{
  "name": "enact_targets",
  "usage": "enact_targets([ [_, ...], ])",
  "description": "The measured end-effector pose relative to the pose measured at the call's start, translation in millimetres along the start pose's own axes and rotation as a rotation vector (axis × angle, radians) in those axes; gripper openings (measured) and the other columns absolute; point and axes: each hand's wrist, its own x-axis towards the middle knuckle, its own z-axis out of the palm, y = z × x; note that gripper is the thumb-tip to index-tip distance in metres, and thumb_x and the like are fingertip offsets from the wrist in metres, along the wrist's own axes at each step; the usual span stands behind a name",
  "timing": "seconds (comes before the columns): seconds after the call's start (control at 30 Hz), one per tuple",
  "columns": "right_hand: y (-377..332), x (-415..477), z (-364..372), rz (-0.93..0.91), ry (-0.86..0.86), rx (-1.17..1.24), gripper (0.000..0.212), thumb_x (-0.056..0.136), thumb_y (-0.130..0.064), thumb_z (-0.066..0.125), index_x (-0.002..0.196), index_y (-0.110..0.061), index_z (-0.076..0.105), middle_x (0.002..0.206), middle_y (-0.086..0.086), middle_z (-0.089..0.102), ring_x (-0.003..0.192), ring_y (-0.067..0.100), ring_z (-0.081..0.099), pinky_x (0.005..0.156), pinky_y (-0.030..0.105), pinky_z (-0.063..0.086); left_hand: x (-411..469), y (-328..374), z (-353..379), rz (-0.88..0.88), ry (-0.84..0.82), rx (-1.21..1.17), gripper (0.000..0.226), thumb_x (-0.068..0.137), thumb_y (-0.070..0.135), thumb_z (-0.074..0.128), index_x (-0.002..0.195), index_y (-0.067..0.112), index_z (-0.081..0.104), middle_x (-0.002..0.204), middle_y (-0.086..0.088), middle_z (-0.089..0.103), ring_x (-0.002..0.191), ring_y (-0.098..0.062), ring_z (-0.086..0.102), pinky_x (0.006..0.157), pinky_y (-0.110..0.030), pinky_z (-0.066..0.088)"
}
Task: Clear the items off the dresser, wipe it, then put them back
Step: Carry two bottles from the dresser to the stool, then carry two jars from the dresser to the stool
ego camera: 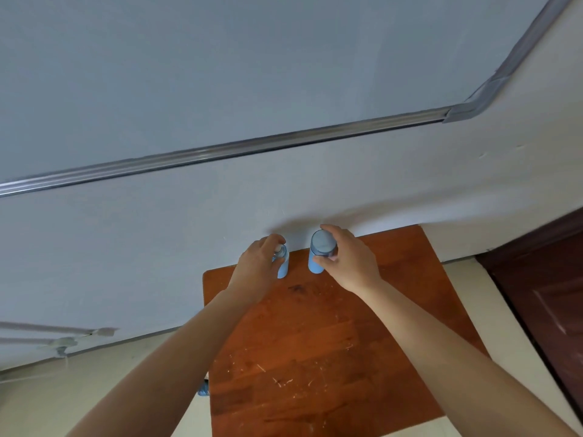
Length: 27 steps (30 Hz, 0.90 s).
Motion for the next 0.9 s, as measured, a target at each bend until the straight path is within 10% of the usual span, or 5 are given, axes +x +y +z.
enact_targets([
  [0.3,-3.5,-8.2,-23.2,0.043,-0.215,-0.008,0.089,0.086,-0.037,0.069,0.154,-0.032,0.012,0.148,0.001,0.039,0.121,0.018,0.055,0.094,0.037,0.052,-14.0,8.4,-12.3,0.068,0.004,0.14,0.048,0.09,0.026,0.066,0.135,0.019,0.051,0.145,-0.003,0.047,0.13,-0.024,0.046,0.102,-0.038,0.041],
  [0.53,12.0,-54.5,-110.4,-0.066,0.232,-0.25,0.054,0.102,-0.05,0.029,0.153,-0.033,0.024,0.161,0.002,0.022,0.147,0.022,0.023,0.116,0.041,0.025,-25.8,74.1,-45.8,0.284,0.28,0.283,0.053,0.098,0.049,0.035,0.142,0.02,0.047,0.154,-0.01,0.034,0.143,-0.033,0.029,0.11,-0.057,0.03],
  [0.9,160.3,-326.0,-212.8,0.545,0.578,-0.415,0.067,0.099,-0.056,0.031,0.156,-0.023,0.018,0.162,0.013,0.014,0.148,0.033,0.016,0.117,0.05,0.023,-71.0,322.8,81.6,0.714,-0.021,0.203,0.066,0.099,0.061,0.011,0.155,0.024,0.012,0.163,-0.007,0.003,0.15,-0.027,-0.001,0.119,-0.056,0.005],
])
